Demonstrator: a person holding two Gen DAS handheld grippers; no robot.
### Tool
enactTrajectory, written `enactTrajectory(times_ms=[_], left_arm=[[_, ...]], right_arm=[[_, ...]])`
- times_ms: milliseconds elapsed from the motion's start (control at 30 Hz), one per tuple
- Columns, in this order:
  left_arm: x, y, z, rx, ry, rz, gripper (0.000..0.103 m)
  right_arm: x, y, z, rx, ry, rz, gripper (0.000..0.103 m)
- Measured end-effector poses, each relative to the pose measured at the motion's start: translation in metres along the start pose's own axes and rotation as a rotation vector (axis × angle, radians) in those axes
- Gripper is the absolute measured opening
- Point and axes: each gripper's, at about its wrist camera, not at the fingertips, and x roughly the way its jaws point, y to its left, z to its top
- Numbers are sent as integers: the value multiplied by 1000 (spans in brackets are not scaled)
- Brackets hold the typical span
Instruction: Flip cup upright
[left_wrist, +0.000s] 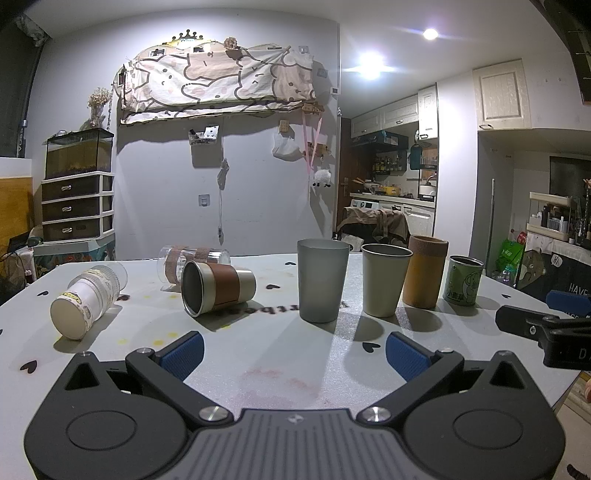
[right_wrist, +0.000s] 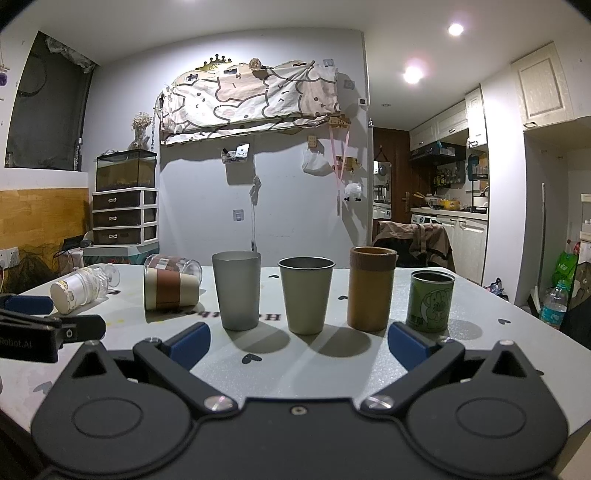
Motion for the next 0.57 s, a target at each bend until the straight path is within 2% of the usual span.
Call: enactTrajectory(times_ms=[567], left_arm=[[0,1,0,4,-2,0,103]], right_arm=[[3,-2,-1,3,1,-8,103]])
